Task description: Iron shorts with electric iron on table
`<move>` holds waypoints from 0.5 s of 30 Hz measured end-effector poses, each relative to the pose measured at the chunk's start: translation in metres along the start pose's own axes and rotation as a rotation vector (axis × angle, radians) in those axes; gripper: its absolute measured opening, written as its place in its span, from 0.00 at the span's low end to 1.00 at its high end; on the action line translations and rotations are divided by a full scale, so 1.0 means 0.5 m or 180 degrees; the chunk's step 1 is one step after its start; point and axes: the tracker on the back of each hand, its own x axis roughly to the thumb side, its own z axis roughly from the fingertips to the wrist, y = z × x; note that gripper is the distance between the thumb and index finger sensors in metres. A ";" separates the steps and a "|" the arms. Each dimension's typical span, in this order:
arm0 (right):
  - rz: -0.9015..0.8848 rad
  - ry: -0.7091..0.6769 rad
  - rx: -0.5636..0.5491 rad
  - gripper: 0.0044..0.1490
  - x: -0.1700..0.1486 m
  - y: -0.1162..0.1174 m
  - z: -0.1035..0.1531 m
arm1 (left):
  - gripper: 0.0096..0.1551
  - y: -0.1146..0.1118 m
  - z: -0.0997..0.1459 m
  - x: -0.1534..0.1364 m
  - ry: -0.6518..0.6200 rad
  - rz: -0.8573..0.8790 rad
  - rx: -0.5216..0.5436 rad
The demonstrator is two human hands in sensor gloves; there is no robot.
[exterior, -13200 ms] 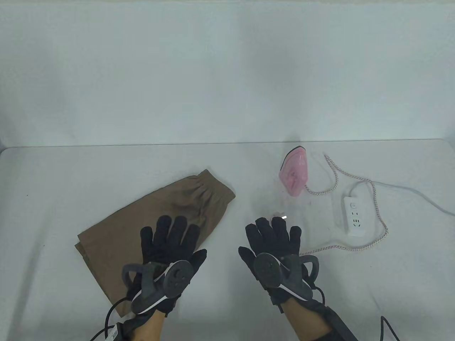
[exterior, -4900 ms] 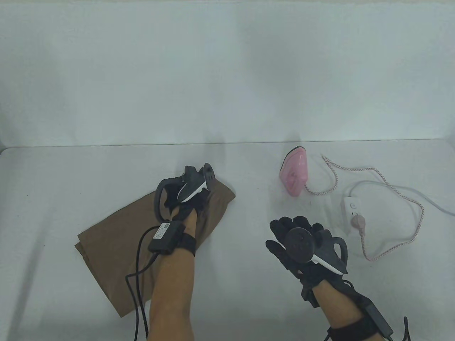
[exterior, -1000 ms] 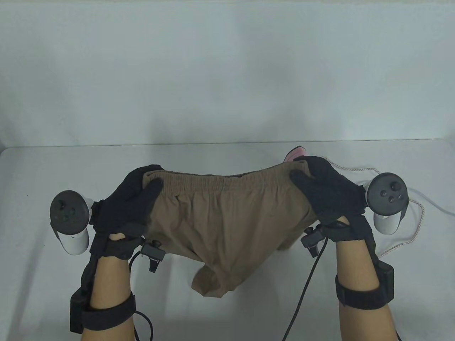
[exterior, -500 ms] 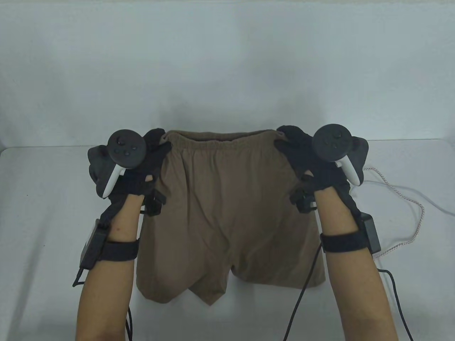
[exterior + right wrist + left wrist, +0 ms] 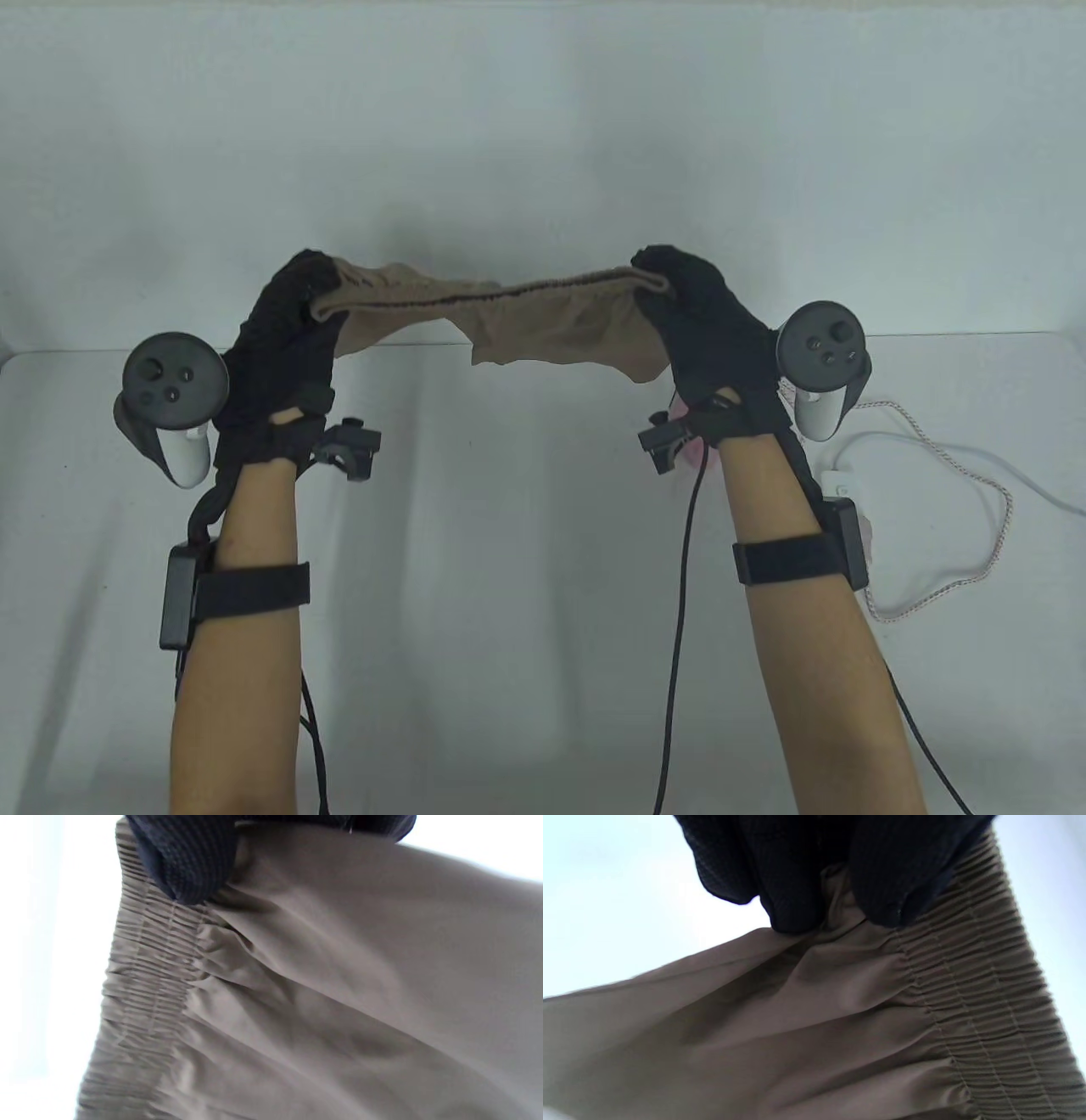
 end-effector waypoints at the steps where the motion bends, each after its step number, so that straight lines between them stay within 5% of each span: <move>1: 0.0231 0.0081 0.0196 0.27 -0.025 0.016 0.023 | 0.24 -0.007 0.027 -0.030 0.0087 -0.0093 -0.0181; 9: 0.1541 0.0136 0.1998 0.28 -0.128 0.147 0.214 | 0.24 -0.061 0.203 -0.222 0.0617 -0.1075 -0.1812; 15: 0.1915 -0.0045 0.2792 0.28 -0.151 0.236 0.329 | 0.24 -0.116 0.279 -0.257 0.0676 -0.2136 -0.3202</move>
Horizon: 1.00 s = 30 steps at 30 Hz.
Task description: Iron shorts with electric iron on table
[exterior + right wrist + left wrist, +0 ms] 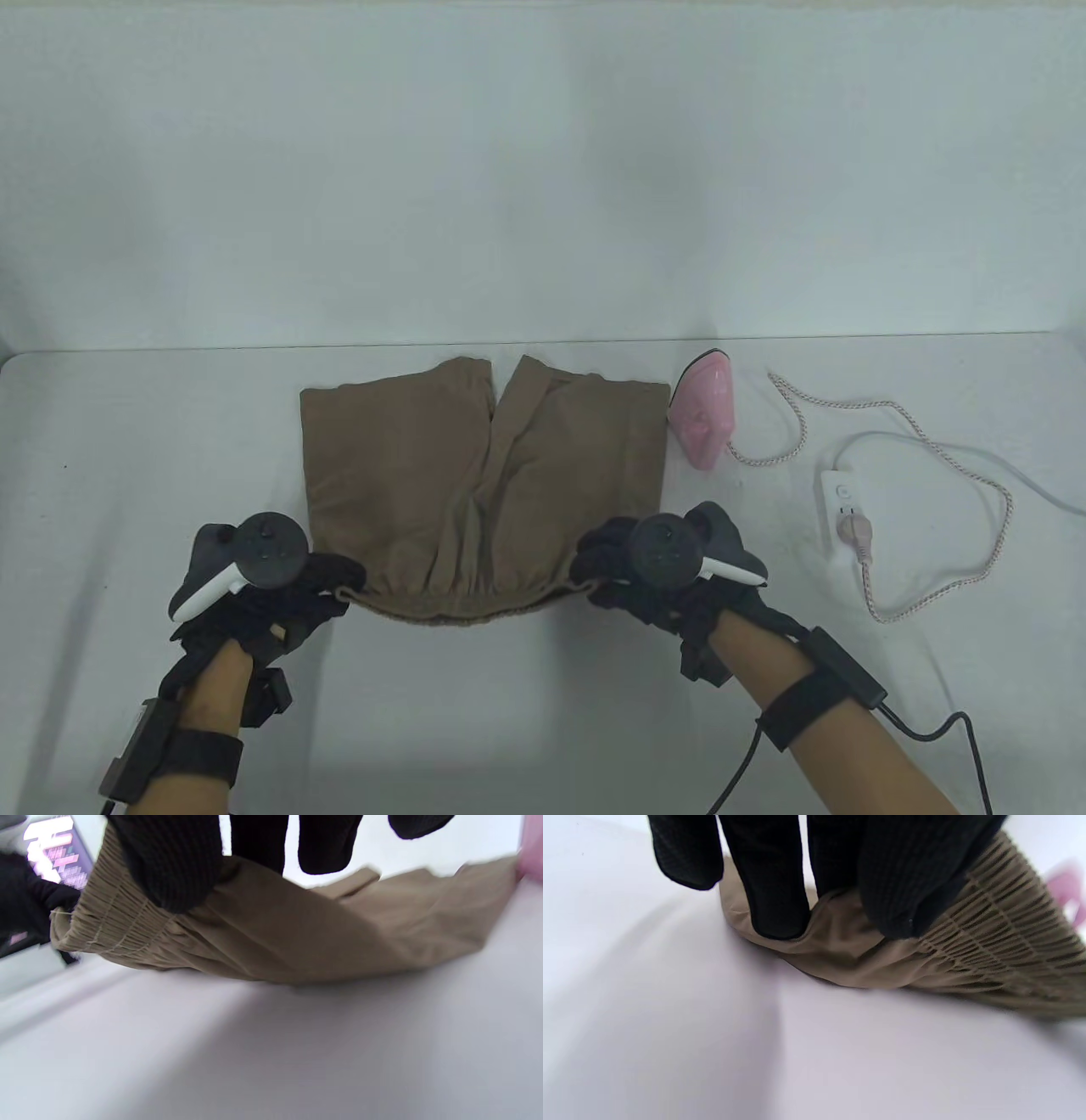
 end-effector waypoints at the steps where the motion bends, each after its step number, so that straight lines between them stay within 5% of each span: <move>1: 0.0031 -0.0032 0.0080 0.28 0.009 0.015 0.001 | 0.24 -0.010 0.001 0.009 0.0002 -0.0196 -0.0102; 7: 0.0550 -0.0429 0.0607 0.29 0.079 0.094 0.027 | 0.25 -0.068 0.032 0.048 -0.0048 -0.1137 -0.0672; 17: 0.0886 -0.0575 0.0859 0.29 0.111 0.136 0.064 | 0.26 -0.112 0.068 0.076 0.0004 -0.1966 -0.0827; 24: 0.0887 -0.0464 0.0900 0.27 0.100 0.130 0.066 | 0.23 -0.069 0.075 0.099 0.0063 -0.1951 -0.0566; 30: 0.0709 -0.0413 0.0951 0.27 0.090 0.130 0.062 | 0.27 -0.026 0.064 0.173 -0.0097 -0.1799 -0.0278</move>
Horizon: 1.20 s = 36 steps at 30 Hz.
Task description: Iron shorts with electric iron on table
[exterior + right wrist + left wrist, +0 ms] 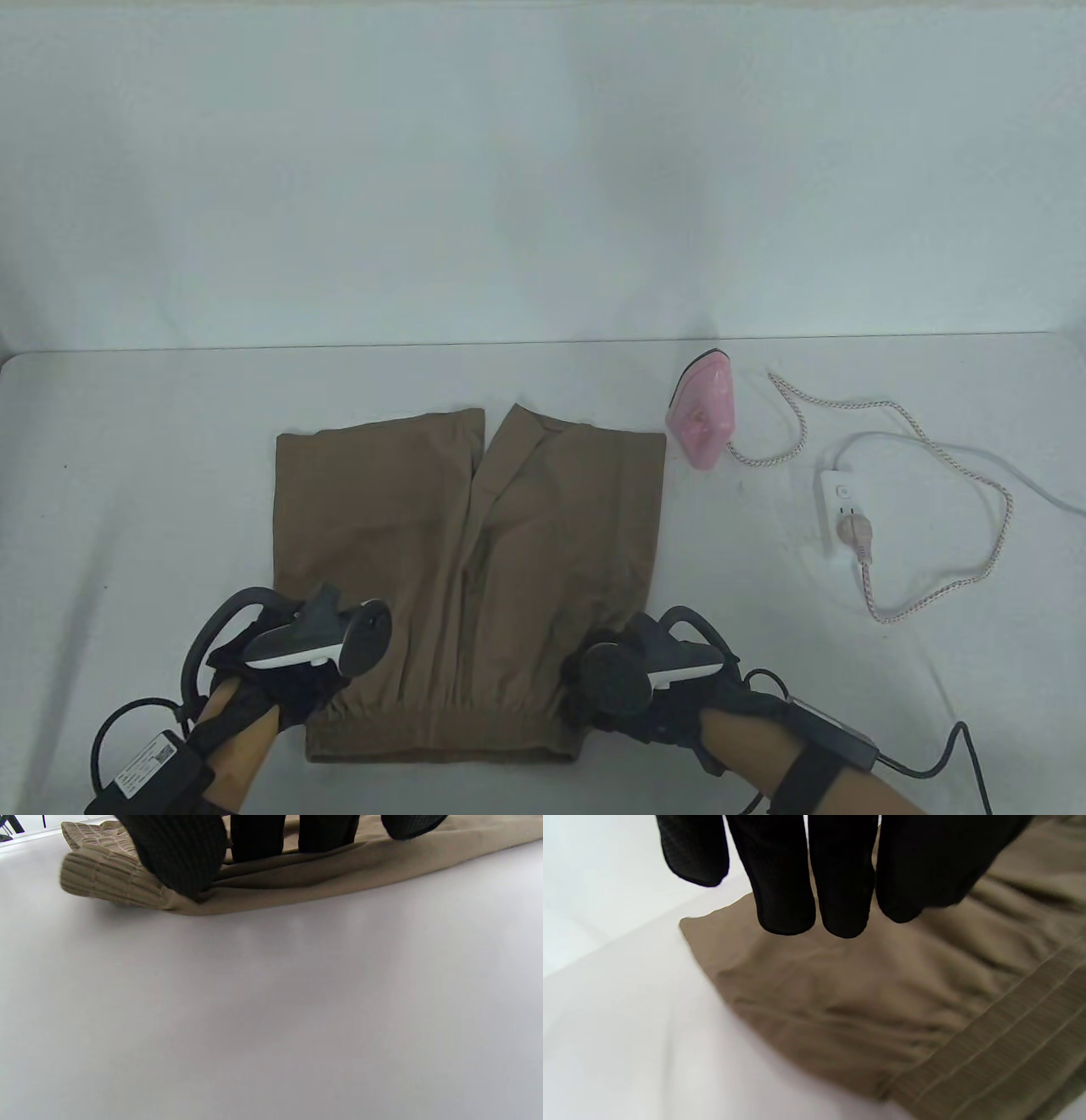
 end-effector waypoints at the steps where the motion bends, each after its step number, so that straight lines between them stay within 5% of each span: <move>1: -0.0034 -0.0005 0.0011 0.26 -0.002 0.000 0.000 | 0.28 0.009 -0.008 0.015 -0.0053 0.0042 0.0037; 6: -0.0256 -0.0022 0.0081 0.28 -0.014 0.000 0.001 | 0.30 0.020 -0.055 0.098 -0.0400 0.0216 0.0130; 10: -0.0450 -0.0008 0.0014 0.30 -0.029 -0.002 0.002 | 0.38 -0.015 -0.089 0.160 -0.0689 0.0379 0.0235; 13: -0.0703 0.0012 -0.0080 0.34 -0.045 -0.007 0.002 | 0.42 -0.047 -0.107 0.184 -0.0759 0.0437 -0.0064; 18: -0.1070 0.0170 -0.0332 0.36 -0.081 -0.030 0.017 | 0.43 -0.047 -0.115 0.184 -0.0796 0.0332 -0.0004; 23: -0.1514 0.0716 -0.0927 0.37 -0.154 -0.081 0.043 | 0.43 -0.048 -0.113 0.183 -0.0797 0.0312 -0.0006; 31: -0.3080 0.1876 -0.2573 0.44 -0.321 -0.156 0.077 | 0.43 -0.049 -0.114 0.182 -0.0812 0.0338 -0.0006; 36: -0.3775 0.2600 -0.2816 0.52 -0.406 -0.154 0.063 | 0.43 -0.048 -0.112 0.181 -0.0784 0.0371 -0.0025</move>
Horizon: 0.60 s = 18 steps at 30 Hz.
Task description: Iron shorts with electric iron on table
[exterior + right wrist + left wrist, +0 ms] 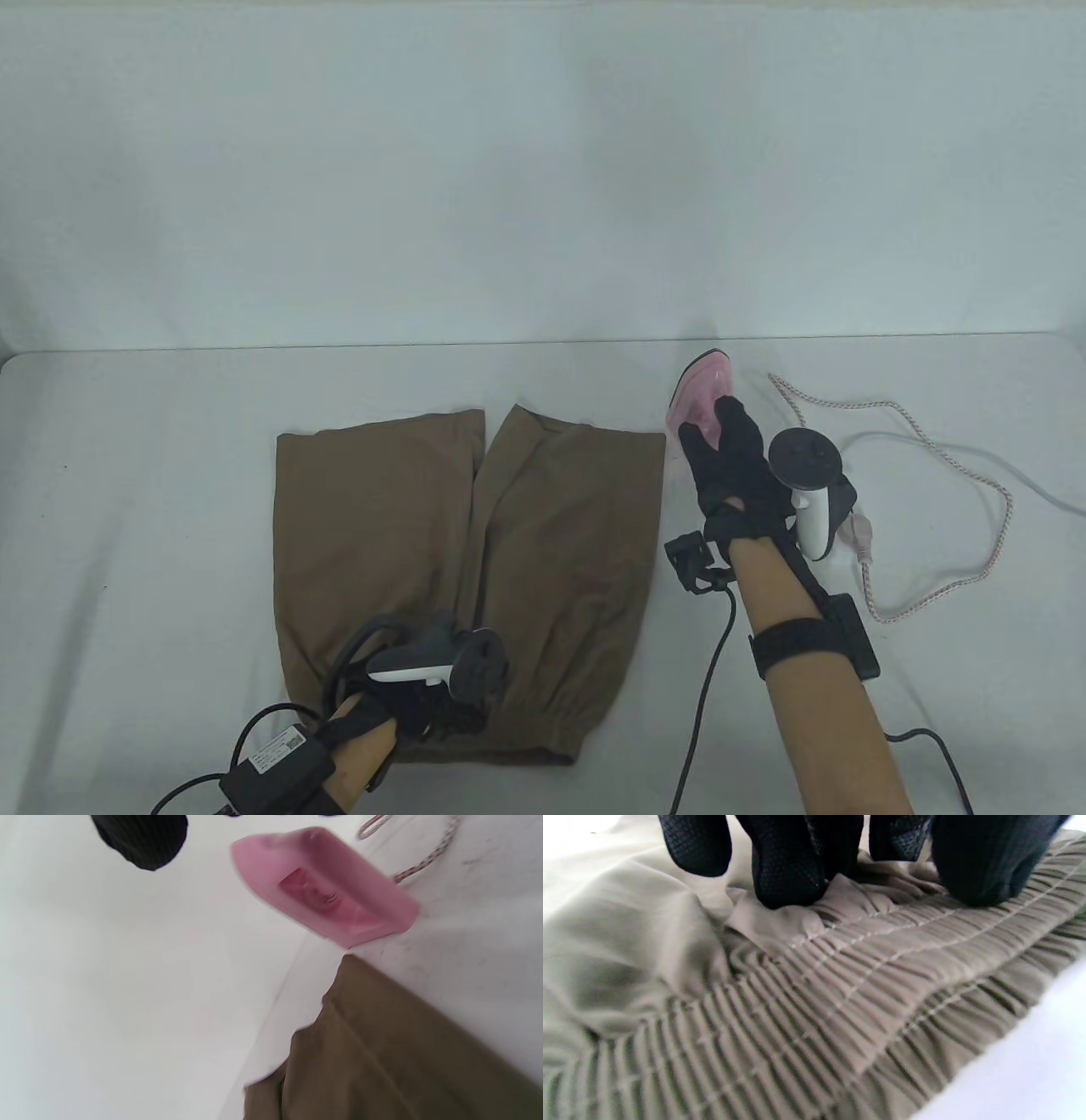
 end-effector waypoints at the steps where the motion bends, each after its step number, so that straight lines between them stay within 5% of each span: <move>1: 0.0096 0.0102 -0.0032 0.55 -0.004 -0.002 -0.014 | 0.43 0.000 0.000 -0.001 0.0007 0.0010 -0.0002; 11: -0.0256 0.0889 0.0111 0.61 -0.073 0.013 -0.101 | 0.43 0.000 0.001 -0.004 0.0019 0.0064 -0.0014; 18: -0.0511 0.1203 0.0239 0.45 -0.109 0.027 -0.131 | 0.42 0.000 0.001 -0.008 0.0024 0.0104 -0.0033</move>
